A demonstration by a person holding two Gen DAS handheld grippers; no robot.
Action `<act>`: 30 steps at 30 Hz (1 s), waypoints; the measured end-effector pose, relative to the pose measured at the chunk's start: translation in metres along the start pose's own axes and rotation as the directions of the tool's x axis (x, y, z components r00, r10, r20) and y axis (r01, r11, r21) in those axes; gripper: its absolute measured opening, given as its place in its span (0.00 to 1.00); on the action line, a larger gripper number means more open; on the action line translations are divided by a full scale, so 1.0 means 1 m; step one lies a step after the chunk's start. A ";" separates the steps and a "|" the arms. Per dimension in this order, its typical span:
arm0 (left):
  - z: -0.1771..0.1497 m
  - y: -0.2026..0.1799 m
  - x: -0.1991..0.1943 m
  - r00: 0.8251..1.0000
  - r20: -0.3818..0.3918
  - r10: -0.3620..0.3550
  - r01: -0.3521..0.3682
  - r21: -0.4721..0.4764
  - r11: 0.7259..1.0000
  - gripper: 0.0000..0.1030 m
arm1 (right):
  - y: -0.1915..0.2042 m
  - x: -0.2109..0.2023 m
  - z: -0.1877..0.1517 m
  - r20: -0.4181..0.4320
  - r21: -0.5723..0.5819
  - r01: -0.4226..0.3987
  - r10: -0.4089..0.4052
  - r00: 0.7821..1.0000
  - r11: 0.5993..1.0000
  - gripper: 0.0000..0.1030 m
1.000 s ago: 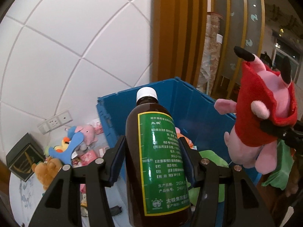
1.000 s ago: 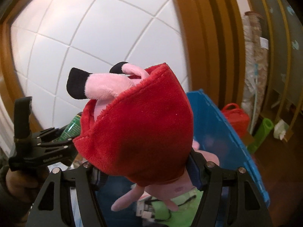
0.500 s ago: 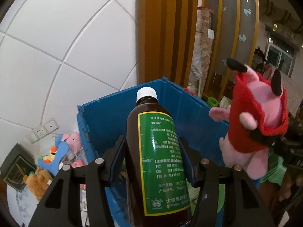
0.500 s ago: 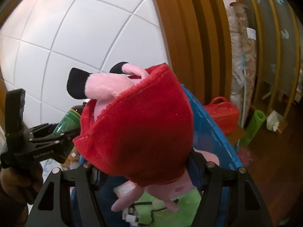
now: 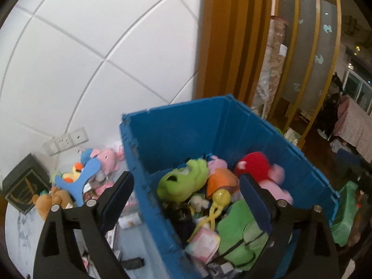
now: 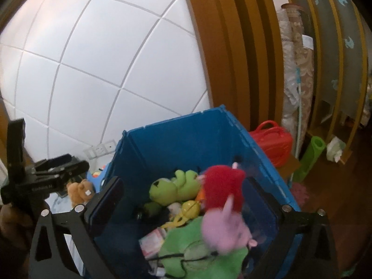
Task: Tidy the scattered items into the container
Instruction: 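Open both grippers to drop the bottle and plush pig into the crate, then move both grippers back over the table toward the black rolled bag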
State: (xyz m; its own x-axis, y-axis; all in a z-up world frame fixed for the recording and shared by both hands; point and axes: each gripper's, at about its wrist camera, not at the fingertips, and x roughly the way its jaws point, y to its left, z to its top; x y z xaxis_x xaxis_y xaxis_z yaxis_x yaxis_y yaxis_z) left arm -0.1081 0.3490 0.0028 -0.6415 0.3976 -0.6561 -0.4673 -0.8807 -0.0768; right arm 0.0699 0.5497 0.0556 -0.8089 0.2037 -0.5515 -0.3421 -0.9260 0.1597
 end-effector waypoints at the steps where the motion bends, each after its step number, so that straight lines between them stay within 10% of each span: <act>1: -0.004 0.004 -0.002 1.000 -0.005 0.004 -0.004 -0.007 1.000 0.90 | 0.004 0.001 0.000 -0.002 -0.004 -0.008 0.008 1.000 1.000 0.99; 30: -0.164 0.229 -0.125 0.943 -0.111 0.315 -0.332 -0.216 0.918 0.90 | 0.232 0.026 -0.055 -0.132 -0.230 -0.294 0.269 0.954 0.928 0.99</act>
State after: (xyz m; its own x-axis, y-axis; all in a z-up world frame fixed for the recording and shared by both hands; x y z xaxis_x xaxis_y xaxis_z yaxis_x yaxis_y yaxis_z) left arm -0.0349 0.0553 -0.0558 -0.6845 0.0693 -0.7257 -0.0850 -0.9963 -0.0150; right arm -0.0045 0.3229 0.0331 -0.8004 -0.0972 -0.5916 0.0303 -0.9921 0.1219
